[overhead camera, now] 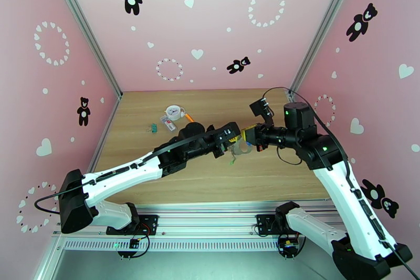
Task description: Remove the keys from the keyring
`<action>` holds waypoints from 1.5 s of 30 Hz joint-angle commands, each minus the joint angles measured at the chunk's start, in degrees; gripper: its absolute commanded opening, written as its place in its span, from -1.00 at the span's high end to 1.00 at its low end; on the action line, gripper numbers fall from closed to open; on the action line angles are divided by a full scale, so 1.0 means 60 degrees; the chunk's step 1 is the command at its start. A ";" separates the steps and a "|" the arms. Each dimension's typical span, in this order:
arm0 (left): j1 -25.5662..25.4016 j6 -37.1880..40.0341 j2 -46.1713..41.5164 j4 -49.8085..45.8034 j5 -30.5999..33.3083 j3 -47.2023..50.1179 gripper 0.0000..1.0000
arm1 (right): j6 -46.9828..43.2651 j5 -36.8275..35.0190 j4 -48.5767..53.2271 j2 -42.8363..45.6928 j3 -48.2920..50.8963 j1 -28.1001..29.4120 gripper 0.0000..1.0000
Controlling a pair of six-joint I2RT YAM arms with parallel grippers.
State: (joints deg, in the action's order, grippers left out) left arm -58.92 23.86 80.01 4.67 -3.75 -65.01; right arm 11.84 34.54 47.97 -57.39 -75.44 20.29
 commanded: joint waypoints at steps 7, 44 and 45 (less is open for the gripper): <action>0.0237 0.0052 -0.0296 0.1410 -0.0338 0.0405 0.94 | 0.0638 0.0183 0.0119 0.0138 -0.0372 -0.0183 1.00; 0.1484 0.1273 -0.1086 0.2502 -0.4268 0.0440 0.99 | -0.0195 0.3895 -0.0990 0.1447 0.0004 -0.1749 1.00; 0.1484 0.1216 -0.1095 0.2586 -0.4281 0.0471 0.98 | -0.0200 0.3723 -0.1168 0.1590 0.0187 -0.1702 1.00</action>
State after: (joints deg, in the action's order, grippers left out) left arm -51.53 31.90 75.92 17.61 -32.34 -63.46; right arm 12.86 58.02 44.82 -51.90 -76.01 10.00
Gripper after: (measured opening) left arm 0.056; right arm 0.049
